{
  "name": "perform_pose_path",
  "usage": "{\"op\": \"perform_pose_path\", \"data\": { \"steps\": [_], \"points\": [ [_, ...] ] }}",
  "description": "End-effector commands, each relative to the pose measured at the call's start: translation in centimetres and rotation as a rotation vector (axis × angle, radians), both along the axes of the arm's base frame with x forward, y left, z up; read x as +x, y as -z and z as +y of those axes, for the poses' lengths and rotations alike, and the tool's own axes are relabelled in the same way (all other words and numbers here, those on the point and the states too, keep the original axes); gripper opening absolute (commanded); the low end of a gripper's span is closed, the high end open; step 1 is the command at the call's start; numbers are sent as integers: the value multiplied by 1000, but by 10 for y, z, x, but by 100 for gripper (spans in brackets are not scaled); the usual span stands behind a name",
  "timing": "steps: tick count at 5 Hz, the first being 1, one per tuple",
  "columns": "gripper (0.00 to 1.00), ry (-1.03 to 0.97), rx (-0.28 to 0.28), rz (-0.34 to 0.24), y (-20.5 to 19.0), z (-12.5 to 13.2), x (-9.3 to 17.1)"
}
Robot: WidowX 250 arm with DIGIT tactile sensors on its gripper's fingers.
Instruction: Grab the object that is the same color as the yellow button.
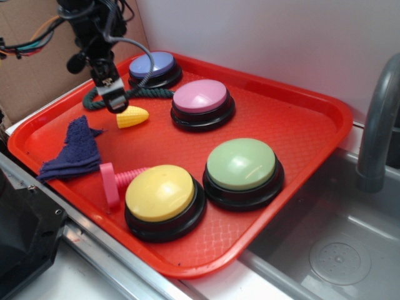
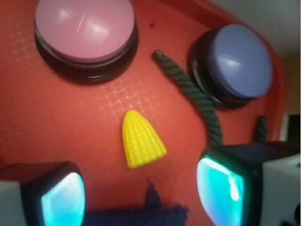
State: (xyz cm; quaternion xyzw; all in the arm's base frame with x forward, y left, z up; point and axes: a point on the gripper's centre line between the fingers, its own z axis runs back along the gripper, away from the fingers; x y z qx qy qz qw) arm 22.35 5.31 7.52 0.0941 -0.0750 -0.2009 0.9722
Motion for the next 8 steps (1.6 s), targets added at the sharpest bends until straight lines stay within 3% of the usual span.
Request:
{"op": "perform_pose_path", "data": {
  "steps": [1,2,3,4,5,6,7,8],
  "points": [
    [100,52,31,50,32,-4,22],
    [100,29,38,88,44,2,21],
    [100,9,7,77,46,7,18],
    [89,-26,-21,56,45,12,15],
    [0,-25,-26,68,43,15,13],
    [0,-31,-66,68,42,18,12],
    [0,-102,-54,77,17,12,10],
    [0,-242,-106,47,-28,1,3]
  ]
}}
